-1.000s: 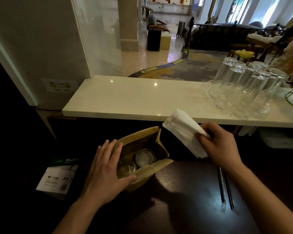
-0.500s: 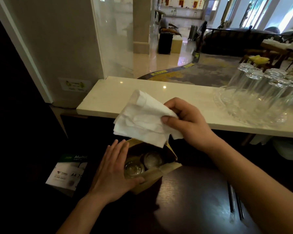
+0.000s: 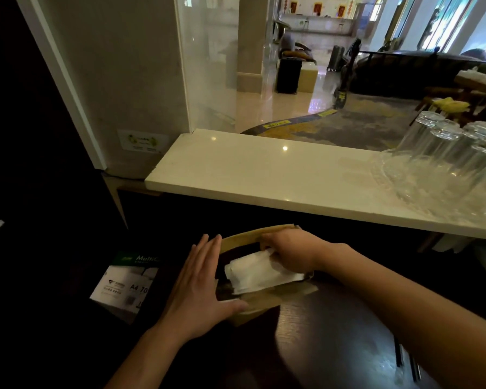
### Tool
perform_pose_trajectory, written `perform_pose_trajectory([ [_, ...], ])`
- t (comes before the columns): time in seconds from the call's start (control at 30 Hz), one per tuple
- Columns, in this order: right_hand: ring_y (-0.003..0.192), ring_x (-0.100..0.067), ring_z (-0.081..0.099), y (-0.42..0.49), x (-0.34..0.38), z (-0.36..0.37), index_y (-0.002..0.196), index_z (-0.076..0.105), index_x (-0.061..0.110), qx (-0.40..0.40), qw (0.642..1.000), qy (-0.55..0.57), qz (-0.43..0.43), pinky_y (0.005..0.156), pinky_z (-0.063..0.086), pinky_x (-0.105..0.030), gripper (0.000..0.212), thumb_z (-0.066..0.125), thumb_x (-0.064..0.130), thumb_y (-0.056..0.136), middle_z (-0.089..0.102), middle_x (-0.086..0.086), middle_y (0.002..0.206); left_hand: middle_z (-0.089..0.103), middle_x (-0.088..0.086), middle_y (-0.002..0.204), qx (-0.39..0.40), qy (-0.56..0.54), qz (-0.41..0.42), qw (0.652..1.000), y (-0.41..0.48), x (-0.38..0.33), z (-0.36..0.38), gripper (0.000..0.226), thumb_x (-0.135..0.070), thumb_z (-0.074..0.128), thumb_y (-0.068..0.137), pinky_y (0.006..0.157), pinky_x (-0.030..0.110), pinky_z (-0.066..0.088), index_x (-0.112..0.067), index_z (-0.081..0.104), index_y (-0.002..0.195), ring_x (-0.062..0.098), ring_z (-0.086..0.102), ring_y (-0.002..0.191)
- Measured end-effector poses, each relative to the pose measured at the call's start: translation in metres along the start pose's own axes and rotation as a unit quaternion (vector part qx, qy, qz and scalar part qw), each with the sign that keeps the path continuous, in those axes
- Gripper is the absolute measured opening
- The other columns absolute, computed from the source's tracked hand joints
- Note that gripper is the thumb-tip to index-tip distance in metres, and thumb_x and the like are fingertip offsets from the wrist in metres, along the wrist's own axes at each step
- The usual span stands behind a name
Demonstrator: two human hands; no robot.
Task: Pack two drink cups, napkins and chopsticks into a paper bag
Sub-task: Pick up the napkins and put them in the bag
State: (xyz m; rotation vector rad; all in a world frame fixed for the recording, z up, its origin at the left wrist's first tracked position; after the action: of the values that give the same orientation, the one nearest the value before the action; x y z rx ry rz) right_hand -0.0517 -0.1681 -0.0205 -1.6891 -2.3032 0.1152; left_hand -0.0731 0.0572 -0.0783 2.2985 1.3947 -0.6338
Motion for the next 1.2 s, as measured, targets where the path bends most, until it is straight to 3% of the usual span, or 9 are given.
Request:
perform_pose_trajectory([
  [0.17, 0.101, -0.022, 0.061, 0.021, 0.016, 0.012, 0.116, 0.059, 0.017, 0.023, 0.999, 0.019, -0.039, 0.079, 0.046, -0.029, 0.026, 0.052, 0.013, 0.092, 0.064, -0.004, 0.114, -0.030, -0.018, 0.154, 0.006, 0.006, 0.013, 1.000, 0.001, 0.001, -0.001, 0.131, -0.071, 0.073, 0.061, 0.119, 0.035, 0.002, -0.041, -0.023, 0.145, 0.007, -0.027, 0.141],
  [0.37, 0.096, -0.021, 0.060, 0.041, 0.016, 0.036, 0.111, 0.061, 0.017, 0.065, 0.996, 0.064, -0.004, 0.075, 0.044, -0.030, 0.027, 0.057, 0.008, 0.086, 0.064, -0.005, 0.110, -0.033, -0.024, 0.150, 0.013, 0.020, 0.021, 0.999, 0.000, -0.004, -0.005, 0.131, -0.070, 0.074, 0.061, 0.118, 0.032, -0.003, -0.039, -0.021, 0.146, 0.000, -0.033, 0.137],
  [0.6, 0.111, -0.021, 0.058, 0.049, 0.006, 0.054, 0.125, 0.058, 0.024, 0.060, 0.996, 0.063, 0.018, 0.091, 0.050, -0.035, 0.043, 0.069, 0.022, 0.083, 0.062, -0.001, 0.123, -0.045, -0.035, 0.132, 0.029, 0.047, 0.031, 0.998, -0.005, -0.012, -0.010, 0.127, -0.066, 0.073, 0.067, 0.112, 0.024, -0.012, -0.037, -0.023, 0.145, -0.013, -0.044, 0.122],
  [0.7, 0.110, -0.021, 0.058, 0.049, 0.006, 0.057, 0.127, 0.057, 0.024, 0.037, 0.997, 0.060, 0.010, 0.088, 0.050, -0.032, 0.045, 0.069, 0.023, 0.083, 0.062, 0.000, 0.123, -0.048, -0.037, 0.126, 0.032, 0.058, 0.034, 0.997, -0.005, -0.016, -0.013, 0.126, -0.064, 0.073, 0.068, 0.107, 0.020, -0.016, -0.037, -0.026, 0.141, -0.016, -0.046, 0.117],
  [0.8, 0.107, -0.019, 0.060, 0.044, 0.006, 0.061, 0.126, 0.059, 0.023, 0.009, 0.997, 0.074, -0.002, 0.082, 0.047, -0.027, 0.041, 0.067, 0.020, 0.085, 0.064, 0.000, 0.119, -0.046, -0.036, 0.128, 0.031, 0.056, 0.031, 0.997, -0.005, -0.015, -0.014, 0.126, -0.064, 0.073, 0.068, 0.109, 0.022, -0.014, -0.036, -0.023, 0.144, -0.015, -0.046, 0.119],
  [1.2, 0.114, -0.020, 0.056, 0.028, 0.005, 0.064, 0.127, 0.059, 0.023, 0.046, 0.996, 0.081, 0.008, 0.093, 0.048, -0.032, 0.041, 0.055, 0.008, 0.089, 0.060, -0.002, 0.125, -0.043, -0.034, 0.135, 0.016, 0.059, 0.046, 0.997, -0.006, -0.015, -0.009, 0.127, -0.065, 0.073, 0.067, 0.113, 0.026, -0.012, -0.036, -0.023, 0.145, -0.008, -0.041, 0.129],
])
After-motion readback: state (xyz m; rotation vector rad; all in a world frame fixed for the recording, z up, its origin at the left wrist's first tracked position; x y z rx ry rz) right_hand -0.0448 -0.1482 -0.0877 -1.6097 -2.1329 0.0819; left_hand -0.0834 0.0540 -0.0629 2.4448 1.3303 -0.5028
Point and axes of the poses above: each hand's wrist, its own y-axis towards the middle knuckle, its own z-axis out of the palm, x = y × z, the point moved 1 cm from there along y, towards the middle knuckle
